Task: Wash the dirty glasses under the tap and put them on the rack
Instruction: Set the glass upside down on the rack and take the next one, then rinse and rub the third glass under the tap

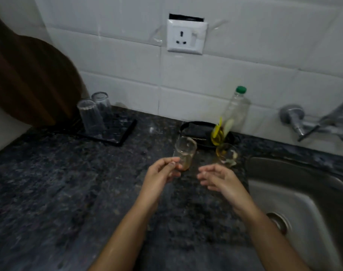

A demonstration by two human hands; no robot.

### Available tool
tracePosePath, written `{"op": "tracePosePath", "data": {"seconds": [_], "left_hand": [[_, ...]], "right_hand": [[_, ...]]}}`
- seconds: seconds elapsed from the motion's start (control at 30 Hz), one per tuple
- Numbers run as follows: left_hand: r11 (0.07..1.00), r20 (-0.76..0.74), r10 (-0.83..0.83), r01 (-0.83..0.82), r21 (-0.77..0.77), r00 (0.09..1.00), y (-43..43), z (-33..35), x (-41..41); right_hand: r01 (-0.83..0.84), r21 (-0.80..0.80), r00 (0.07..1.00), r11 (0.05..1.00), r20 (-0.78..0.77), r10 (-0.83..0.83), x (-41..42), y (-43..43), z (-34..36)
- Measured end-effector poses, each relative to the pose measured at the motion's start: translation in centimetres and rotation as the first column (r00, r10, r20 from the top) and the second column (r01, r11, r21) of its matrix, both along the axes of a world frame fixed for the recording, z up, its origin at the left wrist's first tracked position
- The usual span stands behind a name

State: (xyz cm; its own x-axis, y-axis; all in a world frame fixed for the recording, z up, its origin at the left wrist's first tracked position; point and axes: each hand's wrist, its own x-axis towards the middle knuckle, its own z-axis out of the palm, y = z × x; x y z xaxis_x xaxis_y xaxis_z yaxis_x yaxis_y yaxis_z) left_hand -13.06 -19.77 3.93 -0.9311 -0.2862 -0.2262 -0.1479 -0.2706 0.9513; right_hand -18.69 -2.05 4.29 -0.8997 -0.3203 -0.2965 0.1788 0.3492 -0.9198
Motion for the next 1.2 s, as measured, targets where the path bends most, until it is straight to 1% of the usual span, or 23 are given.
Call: {"op": "tracePosePath", "data": {"seconds": [0.07,0.17,0.23,0.33,0.43,0.53,0.67,0.83,0.97,1.1,1.2], "left_hand": [[0.997,0.040,-0.073,0.073,-0.004,0.997,2.0,-0.6,-0.2],[0.992,0.086,-0.125,0.126,-0.016,0.988,4.1,-1.1,-0.6],[0.990,0.106,-0.137,0.139,-0.009,0.985,5.2,-1.2,-0.9],[0.989,0.127,-0.139,0.144,-0.023,0.982,6.2,-1.4,-1.3],[0.992,0.142,-0.116,0.120,-0.026,0.983,6.8,-1.7,-1.6],[0.995,0.155,-0.092,0.098,-0.032,0.984,7.2,-2.0,-2.0],[0.996,0.159,-0.056,0.067,-0.063,0.986,8.5,-2.3,-2.5],[0.996,0.121,-0.027,0.037,-0.081,0.992,12.6,-2.8,-3.0],[0.987,0.047,-0.030,0.037,-0.156,0.998,18.7,-2.3,-4.5],[0.953,-0.017,-0.075,0.067,-0.296,0.997,25.7,-1.2,-8.0],[0.883,-0.046,-0.092,0.060,-0.465,0.995,30.1,0.2,-11.6]], "right_hand": [[0.129,0.068,0.990,0.989,0.040,-0.132,-0.6,3.0,-3.2],[0.346,0.105,0.938,0.933,-0.021,-0.345,-2.7,5.4,-7.5],[0.402,0.123,0.916,0.907,-0.071,-0.396,-4.3,5.5,-8.9],[0.381,0.128,0.918,0.916,-0.166,-0.359,-6.6,4.6,-9.8],[0.381,0.098,0.916,0.919,-0.178,-0.360,-7.8,3.5,-10.3],[0.409,0.039,0.891,0.912,-0.235,-0.389,-8.2,3.2,-10.6],[0.371,-0.032,0.899,0.928,-0.238,-0.367,-7.1,4.9,-10.5],[0.336,-0.138,0.896,0.932,-0.258,-0.362,-5.0,11.0,-9.0],[0.327,-0.183,0.899,0.927,-0.242,-0.365,-4.5,18.4,-7.7],[0.294,-0.235,0.912,0.926,-0.220,-0.346,-4.5,25.9,-6.1],[0.274,-0.210,0.913,0.938,-0.250,-0.323,-5.3,30.5,-5.9]]}}
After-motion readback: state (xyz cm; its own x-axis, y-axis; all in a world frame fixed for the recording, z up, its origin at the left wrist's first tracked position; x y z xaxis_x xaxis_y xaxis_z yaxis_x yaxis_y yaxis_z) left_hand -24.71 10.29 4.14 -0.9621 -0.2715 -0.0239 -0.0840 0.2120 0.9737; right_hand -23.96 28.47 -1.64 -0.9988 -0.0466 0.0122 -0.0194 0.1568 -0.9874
